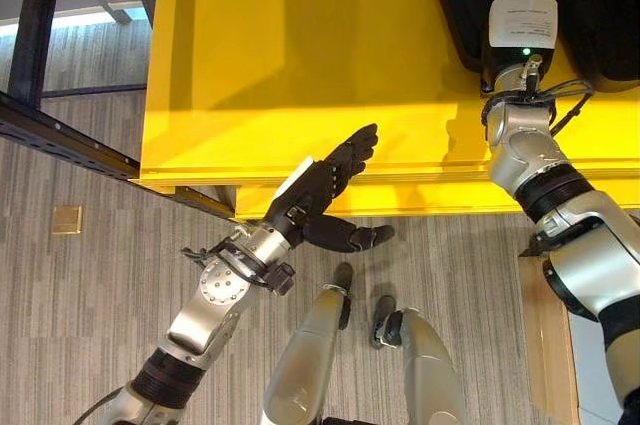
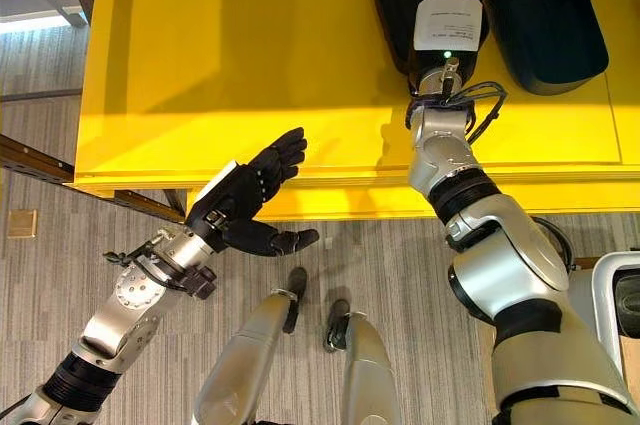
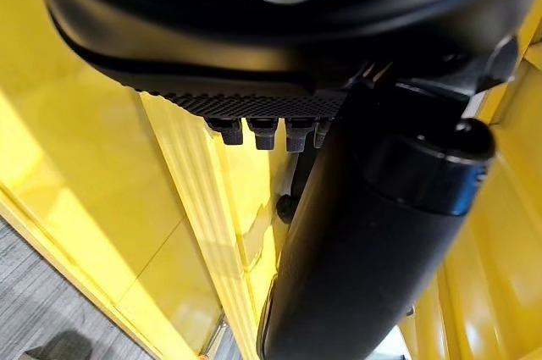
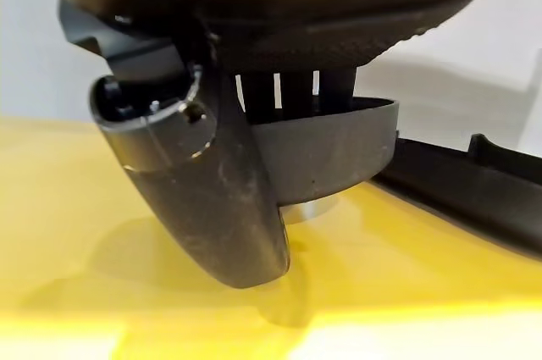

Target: Move parts from the plastic box to the shelf.

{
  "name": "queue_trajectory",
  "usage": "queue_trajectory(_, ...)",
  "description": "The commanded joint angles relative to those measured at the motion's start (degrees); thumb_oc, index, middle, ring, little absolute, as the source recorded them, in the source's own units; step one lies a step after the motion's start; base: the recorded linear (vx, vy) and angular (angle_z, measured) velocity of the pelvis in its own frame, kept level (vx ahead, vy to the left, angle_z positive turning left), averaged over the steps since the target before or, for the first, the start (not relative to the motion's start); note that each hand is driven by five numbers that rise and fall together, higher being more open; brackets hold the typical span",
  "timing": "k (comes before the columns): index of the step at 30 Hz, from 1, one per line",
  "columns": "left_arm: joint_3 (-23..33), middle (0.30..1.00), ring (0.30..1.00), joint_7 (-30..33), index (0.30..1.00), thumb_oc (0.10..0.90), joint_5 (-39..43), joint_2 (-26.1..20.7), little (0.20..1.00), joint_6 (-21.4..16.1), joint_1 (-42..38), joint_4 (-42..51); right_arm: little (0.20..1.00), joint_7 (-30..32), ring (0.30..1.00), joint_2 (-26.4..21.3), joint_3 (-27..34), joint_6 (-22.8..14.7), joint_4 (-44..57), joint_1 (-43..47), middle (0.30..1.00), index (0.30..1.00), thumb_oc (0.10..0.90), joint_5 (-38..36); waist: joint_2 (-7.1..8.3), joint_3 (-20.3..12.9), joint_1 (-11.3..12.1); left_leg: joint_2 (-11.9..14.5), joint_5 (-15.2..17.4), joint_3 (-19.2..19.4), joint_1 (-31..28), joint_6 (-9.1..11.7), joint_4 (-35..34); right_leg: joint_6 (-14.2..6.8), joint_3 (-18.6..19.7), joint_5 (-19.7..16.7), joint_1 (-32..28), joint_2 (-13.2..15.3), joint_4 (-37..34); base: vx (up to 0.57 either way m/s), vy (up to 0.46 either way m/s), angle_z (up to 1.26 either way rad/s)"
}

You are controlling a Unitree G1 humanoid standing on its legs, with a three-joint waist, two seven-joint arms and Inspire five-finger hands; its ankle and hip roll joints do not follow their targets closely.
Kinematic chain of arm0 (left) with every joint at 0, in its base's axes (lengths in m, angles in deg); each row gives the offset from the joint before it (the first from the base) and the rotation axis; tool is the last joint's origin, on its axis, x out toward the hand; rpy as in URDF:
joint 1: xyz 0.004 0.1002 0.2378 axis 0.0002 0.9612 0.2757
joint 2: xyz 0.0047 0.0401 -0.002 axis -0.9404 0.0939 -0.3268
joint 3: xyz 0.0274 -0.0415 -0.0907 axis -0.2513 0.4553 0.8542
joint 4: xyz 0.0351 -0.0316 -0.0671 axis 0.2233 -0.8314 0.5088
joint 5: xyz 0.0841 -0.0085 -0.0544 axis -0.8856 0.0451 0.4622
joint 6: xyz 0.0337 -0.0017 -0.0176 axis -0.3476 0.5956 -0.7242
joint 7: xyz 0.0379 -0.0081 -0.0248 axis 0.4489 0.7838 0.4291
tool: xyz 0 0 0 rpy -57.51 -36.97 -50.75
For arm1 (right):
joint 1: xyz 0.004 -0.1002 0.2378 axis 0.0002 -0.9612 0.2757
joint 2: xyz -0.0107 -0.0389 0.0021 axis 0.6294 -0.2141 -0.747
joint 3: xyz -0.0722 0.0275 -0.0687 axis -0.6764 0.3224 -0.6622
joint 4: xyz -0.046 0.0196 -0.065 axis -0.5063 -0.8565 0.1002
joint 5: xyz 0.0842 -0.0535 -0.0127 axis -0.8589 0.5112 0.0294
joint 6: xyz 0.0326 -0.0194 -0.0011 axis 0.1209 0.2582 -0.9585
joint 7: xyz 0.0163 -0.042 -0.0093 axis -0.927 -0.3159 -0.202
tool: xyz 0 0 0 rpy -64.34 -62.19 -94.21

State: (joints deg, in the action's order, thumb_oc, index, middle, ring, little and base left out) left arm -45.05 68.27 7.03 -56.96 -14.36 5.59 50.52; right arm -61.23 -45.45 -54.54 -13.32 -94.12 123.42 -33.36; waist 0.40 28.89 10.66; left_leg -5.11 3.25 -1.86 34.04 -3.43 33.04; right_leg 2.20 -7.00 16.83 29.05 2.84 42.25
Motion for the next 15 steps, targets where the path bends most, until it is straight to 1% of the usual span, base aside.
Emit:
queue_trajectory(1,2.8,1.000,1.000,0.5,1.000,0.900,1.9,1.6,1.000,-5.8,0.5,7.1,0.300,-5.1,0.300,3.8,-2.9,-2.3,4.6,-2.8,0.300,0.300,0.400,-0.5,-0.48,-0.9,1.0,-1.4,10.9,2.0,-1.9,-3.8,3.1,0.0,2.1,-4.4,1.8,-1.1,-1.6,0.00,0.000,0.00)
queue_trajectory(3,3.0,1.000,1.000,0.5,1.000,0.900,1.6,1.7,1.000,-5.5,1.0,7.4,0.300,-5.9,0.300,3.8,-3.0,-3.5,5.2,-4.1,0.300,0.300,0.400,-3.1,-0.50,-0.9,0.9,-1.3,10.9,2.1,-2.1,-3.8,3.1,0.1,2.0,-4.2,1.7,-1.0,-1.5,0.00,0.000,0.00)
queue_trajectory(4,3.0,1.000,1.000,0.4,1.000,0.900,1.7,1.7,1.000,-5.5,1.0,7.4,0.300,-6.2,0.300,4.0,-2.9,-3.7,5.5,-4.4,0.300,0.300,0.400,-2.9,-0.48,-1.0,0.9,-1.3,11.0,2.1,-2.1,-3.8,3.1,0.1,2.0,-4.2,1.7,-0.9,-1.5,0.00,0.000,0.00)
queue_trajectory(5,3.1,1.000,1.000,0.2,1.000,0.900,1.6,1.7,1.000,-5.2,1.2,7.4,0.300,-8.1,0.300,4.3,-2.7,-4.0,6.3,-4.9,0.300,0.300,0.400,-2.2,-0.43,-1.0,0.9,-1.4,11.0,2.1,-2.2,-3.8,3.2,0.0,2.0,-4.1,1.6,-0.8,-1.4,0.03,0.001,0.01)
queue_trajectory(6,3.3,1.000,1.000,0.1,1.000,0.900,1.6,1.7,1.000,-5.1,1.3,7.4,0.300,-8.5,0.300,4.1,-2.9,-4.0,7.0,-5.2,0.300,0.300,0.400,-3.0,-0.45,-1.0,0.8,-1.4,11.1,2.1,-2.3,-3.8,3.3,0.1,2.0,-4.1,1.5,-0.8,-1.4,0.00,0.000,0.00)
queue_trajectory(8,3.4,1.000,1.000,0.1,1.000,0.900,1.7,1.6,1.000,-4.7,1.4,7.5,0.300,-9.4,0.300,4.9,-3.3,-3.3,8.0,-5.7,0.300,0.300,0.400,-2.7,-0.51,-1.0,0.8,-1.3,11.0,2.2,-2.4,-3.7,3.4,0.1,2.1,-4.1,1.5,-0.8,-1.3,0.00,0.000,0.00)
queue_trajectory(11,3.2,1.000,1.000,0.2,1.000,0.900,1.7,1.7,1.000,-4.3,1.4,7.5,0.300,-10.8,0.300,5.4,-3.6,-3.2,8.7,-6.2,0.300,0.300,0.400,-3.0,-0.64,-1.0,0.7,-1.3,11.1,2.3,-2.4,-3.8,3.5,0.2,2.1,-4.0,1.5,-0.8,-1.1,0.00,0.000,0.00)
queue_trajectory(12,3.2,1.000,1.000,0.2,1.000,0.900,1.7,1.7,1.000,-4.3,1.5,7.3,0.300,-11.3,0.300,5.7,-3.8,-3.0,9.7,-6.8,0.300,0.300,0.400,-1.4,-0.77,-1.1,0.6,-1.4,11.0,2.4,-2.5,-3.8,3.6,0.2,2.2,-4.1,1.6,-0.8,-0.9,0.00,0.000,0.00)
queue_trajectory(15,3.1,1.000,1.000,0.3,1.000,0.900,1.8,1.9,1.000,-4.5,1.3,7.3,0.300,-11.4,0.300,6.4,-4.0,-1.9,9.7,-7.2,0.300,0.300,0.400,-0.8,-1.01,-1.1,0.5,-1.3,11.0,2.5,-2.5,-3.8,3.6,0.3,2.2,-4.0,1.7,-0.7,-0.6,0.00,0.000,0.00)
